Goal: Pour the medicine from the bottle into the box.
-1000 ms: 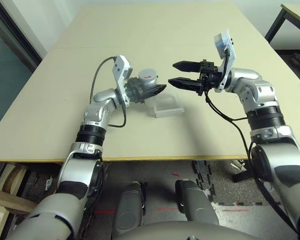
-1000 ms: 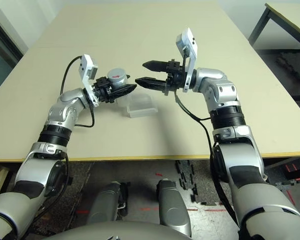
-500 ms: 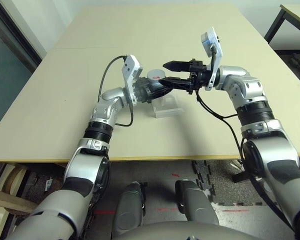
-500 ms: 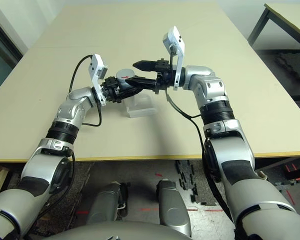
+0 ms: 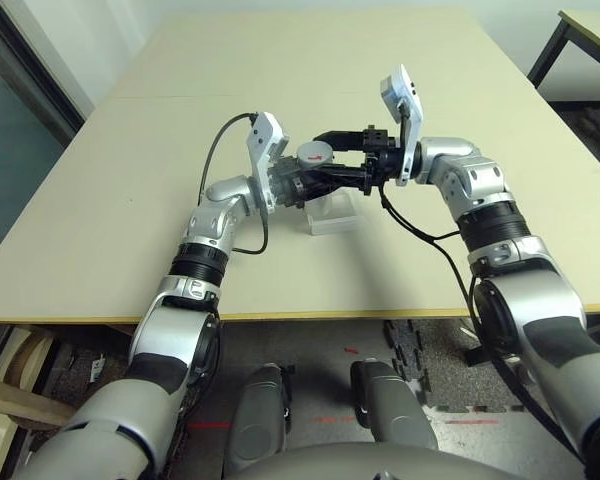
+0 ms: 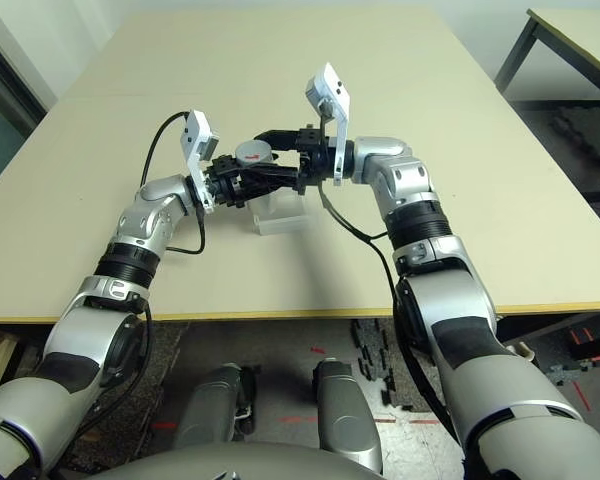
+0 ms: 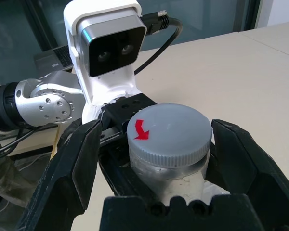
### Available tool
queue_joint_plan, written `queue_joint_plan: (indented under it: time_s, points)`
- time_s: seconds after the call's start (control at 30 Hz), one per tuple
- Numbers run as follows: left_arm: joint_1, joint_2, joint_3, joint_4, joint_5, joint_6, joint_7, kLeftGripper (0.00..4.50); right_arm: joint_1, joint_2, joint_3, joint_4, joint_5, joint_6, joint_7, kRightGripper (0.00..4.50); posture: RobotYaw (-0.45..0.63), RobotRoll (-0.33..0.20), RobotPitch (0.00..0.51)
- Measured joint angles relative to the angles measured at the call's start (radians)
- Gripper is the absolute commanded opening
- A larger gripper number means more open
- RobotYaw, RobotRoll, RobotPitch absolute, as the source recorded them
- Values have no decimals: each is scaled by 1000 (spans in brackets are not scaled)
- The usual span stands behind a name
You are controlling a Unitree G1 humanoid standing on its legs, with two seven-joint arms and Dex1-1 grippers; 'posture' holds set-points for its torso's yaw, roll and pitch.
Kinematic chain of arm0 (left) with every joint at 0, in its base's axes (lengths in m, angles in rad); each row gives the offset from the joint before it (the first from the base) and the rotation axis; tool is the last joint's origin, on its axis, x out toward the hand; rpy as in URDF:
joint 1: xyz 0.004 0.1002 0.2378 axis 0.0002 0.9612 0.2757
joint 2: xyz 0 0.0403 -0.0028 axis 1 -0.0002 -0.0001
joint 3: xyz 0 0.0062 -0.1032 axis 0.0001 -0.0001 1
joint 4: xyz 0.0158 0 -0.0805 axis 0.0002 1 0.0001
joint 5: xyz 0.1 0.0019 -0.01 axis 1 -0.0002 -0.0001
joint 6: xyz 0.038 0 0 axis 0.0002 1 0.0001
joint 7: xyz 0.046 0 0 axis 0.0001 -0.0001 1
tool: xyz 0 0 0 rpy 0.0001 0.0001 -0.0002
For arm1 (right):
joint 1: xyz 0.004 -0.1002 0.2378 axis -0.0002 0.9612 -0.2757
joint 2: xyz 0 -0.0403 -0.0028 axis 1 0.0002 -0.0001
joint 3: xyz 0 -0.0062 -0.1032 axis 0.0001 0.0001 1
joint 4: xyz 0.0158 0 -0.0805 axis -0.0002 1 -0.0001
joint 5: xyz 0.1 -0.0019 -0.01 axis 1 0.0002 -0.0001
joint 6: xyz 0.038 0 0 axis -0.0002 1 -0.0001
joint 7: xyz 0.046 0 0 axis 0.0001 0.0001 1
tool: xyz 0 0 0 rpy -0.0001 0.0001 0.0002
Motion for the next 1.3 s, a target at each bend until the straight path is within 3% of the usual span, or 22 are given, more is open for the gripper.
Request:
queue_joint_plan:
  time_s: [0.17, 0.57, 1.03, 1.2, 1.23, 1.3]
  points:
    - [0, 0, -1, 0, 0, -1, -10, 2720, -6, 1, -5, 18, -7, -13, -4, 2569, -182, 0, 89]
    - [0, 1, -1, -1, 0, 0, -28, 2720, -28, -1, -3, 72, -18, -61, 46, 2564, -186, 0, 98]
    - [-9, 5, 2, -15, -13, 25, -98, 2720, -152, 13, -37, 352, -21, -192, 239, 2564, -167, 0, 112]
    - [-9, 18, 25, -23, -23, 38, -97, 2720, -193, 53, -60, 419, -26, -222, 250, 4276, -160, 0, 114]
    - [-9, 21, 27, -24, -23, 41, -95, 2720, -200, 62, -62, 428, -28, -225, 253, 4500, -160, 0, 114]
    - [-9, 22, 26, -23, -22, 48, -93, 2720, -206, 71, -71, 441, -33, -230, 255, 4500, -160, 0, 114]
